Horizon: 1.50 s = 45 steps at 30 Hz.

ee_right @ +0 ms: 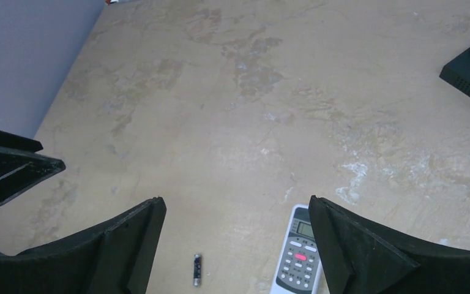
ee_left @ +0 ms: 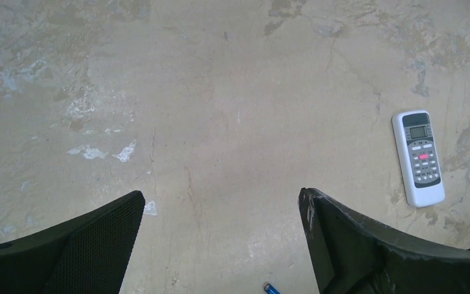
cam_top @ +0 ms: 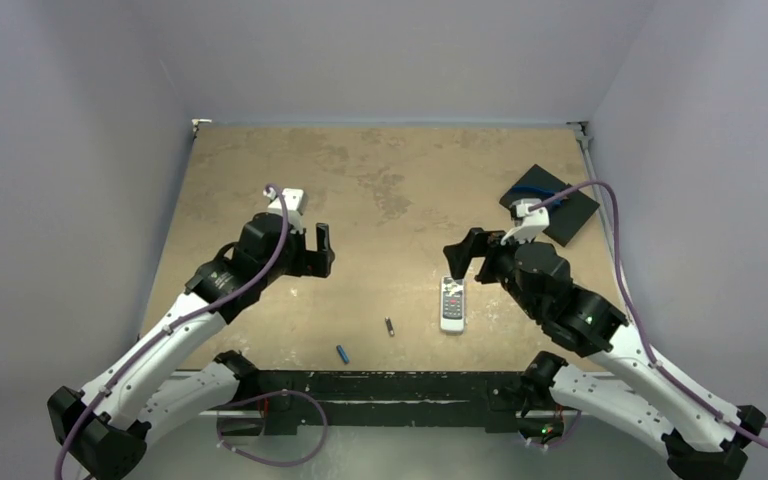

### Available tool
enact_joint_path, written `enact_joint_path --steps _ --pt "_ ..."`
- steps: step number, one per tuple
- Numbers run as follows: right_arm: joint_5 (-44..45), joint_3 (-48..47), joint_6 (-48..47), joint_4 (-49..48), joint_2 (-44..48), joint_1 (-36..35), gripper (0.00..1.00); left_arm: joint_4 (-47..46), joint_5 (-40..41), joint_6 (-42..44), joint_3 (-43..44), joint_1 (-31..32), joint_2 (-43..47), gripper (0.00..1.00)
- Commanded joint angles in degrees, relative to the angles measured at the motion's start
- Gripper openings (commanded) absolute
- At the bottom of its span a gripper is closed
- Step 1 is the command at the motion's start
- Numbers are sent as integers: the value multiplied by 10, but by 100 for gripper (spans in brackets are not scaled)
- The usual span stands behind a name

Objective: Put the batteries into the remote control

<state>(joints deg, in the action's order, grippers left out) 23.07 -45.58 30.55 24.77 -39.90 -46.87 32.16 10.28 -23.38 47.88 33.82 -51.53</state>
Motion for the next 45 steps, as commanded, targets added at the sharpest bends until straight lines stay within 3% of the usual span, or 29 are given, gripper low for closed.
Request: enact_joint_path --steps 1,20,27,34,45 --pt "40 -31 7 37 -9 -1 99 -8 5 7 5 1 26 98" --pt "23 -25 -11 77 -38 -1 99 -4 -4 13 6 1 37 96" --pt "-15 -24 -6 89 -95 -1 99 -5 -5 14 5 1 46 99" --pt "-24 -9 33 98 -164 -1 99 -5 -13 16 5 1 47 99" --pt "-3 37 123 105 -195 -1 99 -7 -20 17 3 1 52 99"
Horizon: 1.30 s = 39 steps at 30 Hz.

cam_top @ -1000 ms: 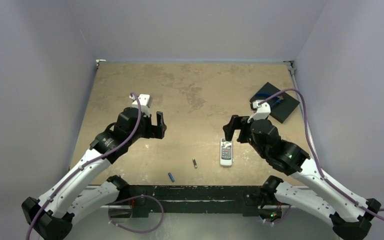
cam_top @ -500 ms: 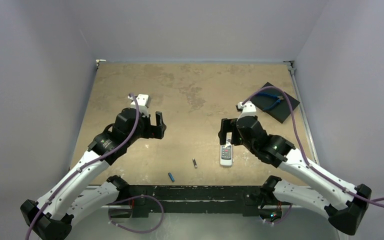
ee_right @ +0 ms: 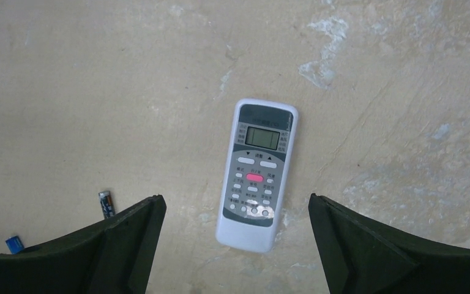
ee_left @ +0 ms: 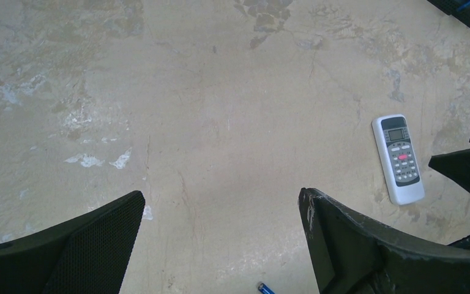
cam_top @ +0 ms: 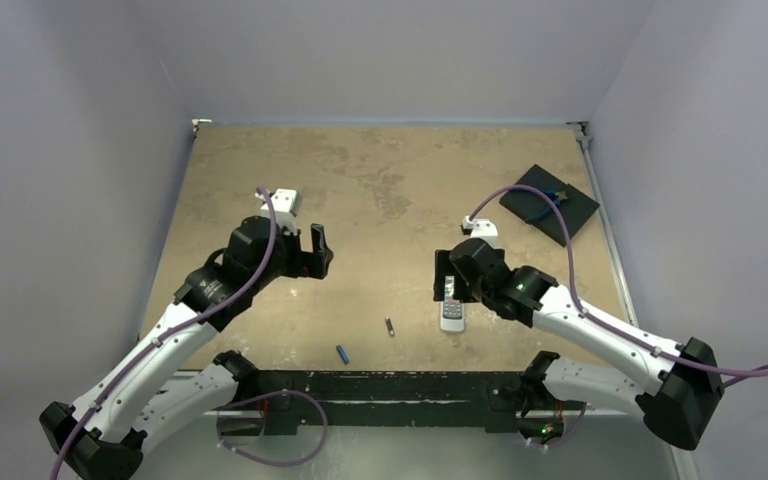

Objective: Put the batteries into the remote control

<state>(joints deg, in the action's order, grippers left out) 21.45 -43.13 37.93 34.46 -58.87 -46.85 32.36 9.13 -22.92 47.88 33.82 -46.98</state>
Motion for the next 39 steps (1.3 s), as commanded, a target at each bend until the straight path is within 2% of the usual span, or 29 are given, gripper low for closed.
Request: enact_joint_path --steps 1,7,26,39 --pt "13 16 55 9 -7 -1 99 -9 -9 13 3 1 7 99" --pt "18 38 87 13 -17 -1 99 -9 -11 13 3 0 7 99" --pt "-21 72 96 -59 -99 -18 99 -9 -16 11 1 0 8 99" --pt "25 52 132 -39 -159 -48 99 -8 -13 9 1 0 15 99"
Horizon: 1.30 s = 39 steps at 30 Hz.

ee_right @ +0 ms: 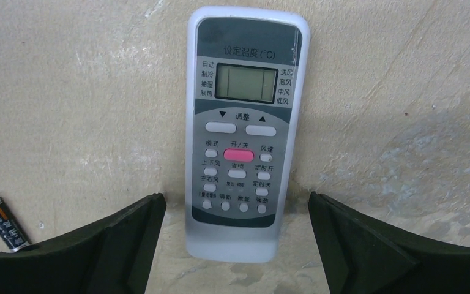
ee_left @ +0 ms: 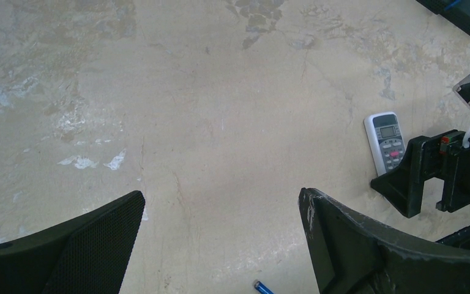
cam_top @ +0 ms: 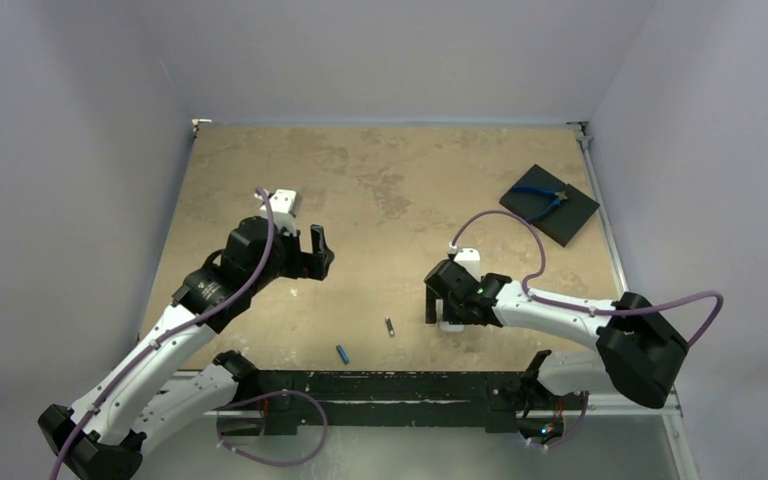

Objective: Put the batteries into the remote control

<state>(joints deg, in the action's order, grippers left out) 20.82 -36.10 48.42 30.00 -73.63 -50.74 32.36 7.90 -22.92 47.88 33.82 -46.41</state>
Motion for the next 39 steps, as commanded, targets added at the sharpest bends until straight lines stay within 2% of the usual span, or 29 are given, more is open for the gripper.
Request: enact_joint_path --steps 1,8,21,26,31,39 --pt "31 -19 29 6 -14 -11 99 -8 -2 9 0 0 10 99" --pt "50 -23 51 18 -22 -20 98 -8 -2 9 -1 0 15 99" --pt "42 -10 62 10 -16 -21 82 -9 -2 5 -1 0 19 99" --pt "36 0 62 4 -7 -21 71 -8 0 4 -2 0 19 99" --pt "33 5 64 3 4 -21 58 -9 1 4 -2 0 19 99" --pt "14 6 54 -2 31 -21 13 -8 1 2 -3 0 17 99"
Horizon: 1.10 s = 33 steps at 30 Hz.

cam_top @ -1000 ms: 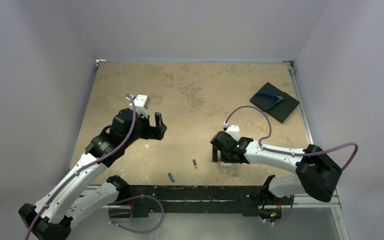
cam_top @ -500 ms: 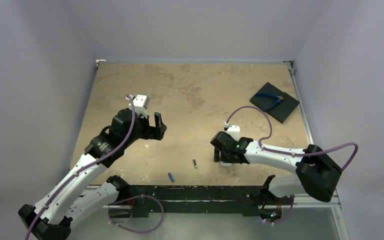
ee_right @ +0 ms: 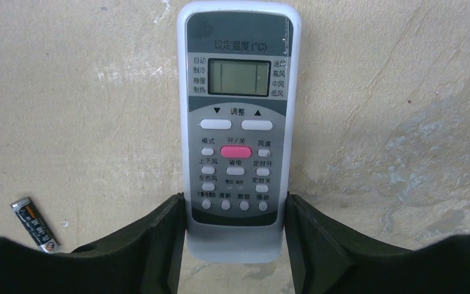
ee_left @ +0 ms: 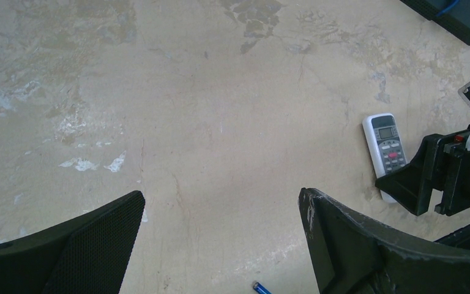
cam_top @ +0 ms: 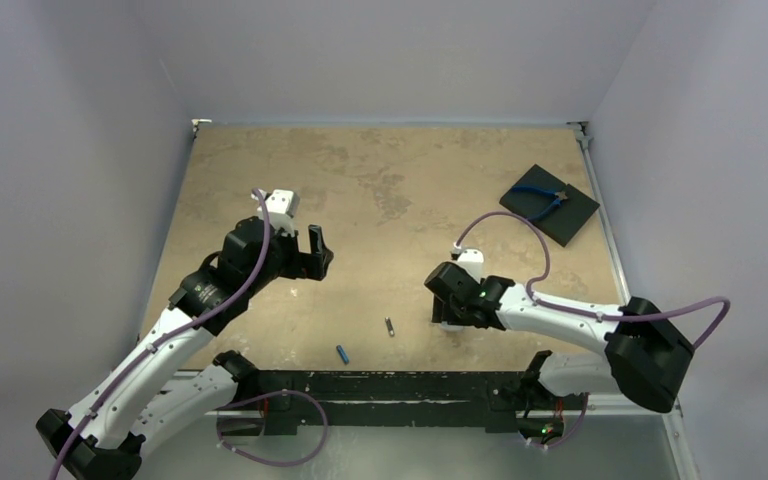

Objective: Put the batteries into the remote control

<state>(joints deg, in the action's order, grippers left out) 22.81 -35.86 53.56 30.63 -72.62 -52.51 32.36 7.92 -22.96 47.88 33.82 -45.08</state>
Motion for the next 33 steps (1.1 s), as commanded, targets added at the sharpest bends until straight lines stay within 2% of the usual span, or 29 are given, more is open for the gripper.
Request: enact_joint_path --steps 1,3,17,23,29,33 --pt "-10 4 0 -11 26 -3 9 -8 1 3 -3 0 3 99" --pt "-16 4 -3 -15 33 -3 0 -8 1 2 -3 0 2 99" --pt "-74 -32 -132 -55 90 -20 0 -24 -52 0 -9 1 0 99" --pt "-97 -64 -197 -74 89 -46 0 -28 -142 -18 -5 1 -14 99" --pt "-103 -107 -263 -76 82 -80 0 -17 -202 -31 18 1 -13 99" --pt "-138 -120 -319 -88 85 -96 0 -8 -243 -32 25 1 -17 99"
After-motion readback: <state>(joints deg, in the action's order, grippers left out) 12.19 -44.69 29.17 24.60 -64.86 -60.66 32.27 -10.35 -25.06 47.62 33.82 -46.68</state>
